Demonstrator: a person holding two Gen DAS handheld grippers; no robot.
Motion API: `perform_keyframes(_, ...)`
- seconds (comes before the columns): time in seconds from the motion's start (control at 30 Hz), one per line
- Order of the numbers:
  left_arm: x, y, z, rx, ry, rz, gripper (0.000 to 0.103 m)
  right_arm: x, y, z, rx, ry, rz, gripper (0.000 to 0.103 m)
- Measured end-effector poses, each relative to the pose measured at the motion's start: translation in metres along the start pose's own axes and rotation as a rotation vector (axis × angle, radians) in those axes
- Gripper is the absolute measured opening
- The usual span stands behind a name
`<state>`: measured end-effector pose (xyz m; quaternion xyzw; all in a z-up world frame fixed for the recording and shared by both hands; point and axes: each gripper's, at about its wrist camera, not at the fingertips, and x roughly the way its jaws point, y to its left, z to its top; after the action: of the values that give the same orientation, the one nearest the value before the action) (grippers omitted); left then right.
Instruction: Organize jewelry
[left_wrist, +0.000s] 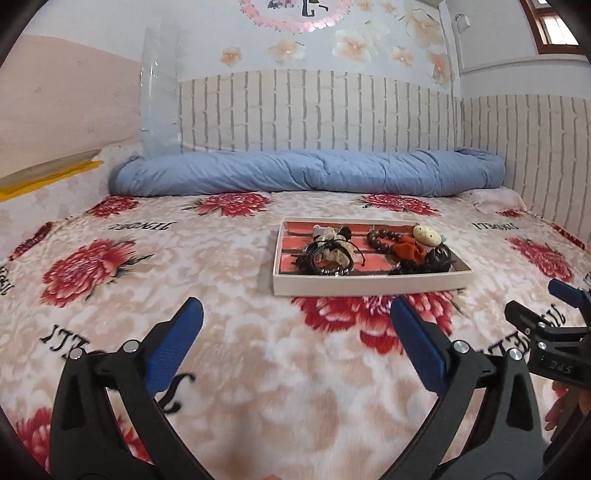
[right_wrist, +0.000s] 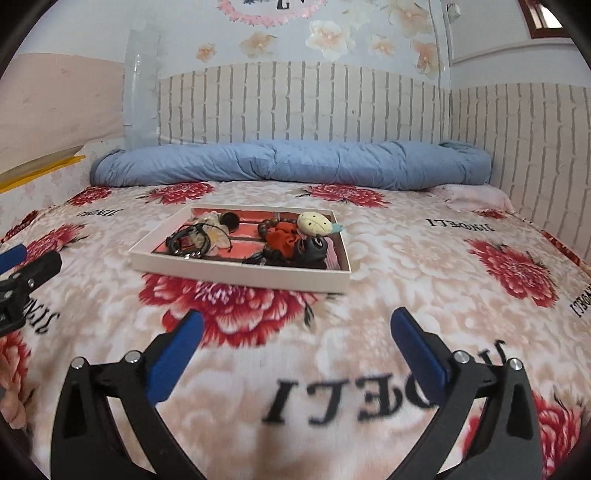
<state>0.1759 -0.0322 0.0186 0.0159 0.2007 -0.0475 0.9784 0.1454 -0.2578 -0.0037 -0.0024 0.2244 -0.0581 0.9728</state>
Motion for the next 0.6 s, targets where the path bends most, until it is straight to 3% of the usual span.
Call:
perform_keyframes(0.23,-0.027,-0.005,-0.019,0.036,-0.021,-0.009,0.098,-0.031,0.000,-0.008,0.014,-0.085,0.003,0.099)
perform_keyframes(0.6,-0.035,-0.013,-0.031,0.067,-0.064,0.031,0.098,-0.030,-0.001,-0.019,0.037,-0.095,0.016,0.099)
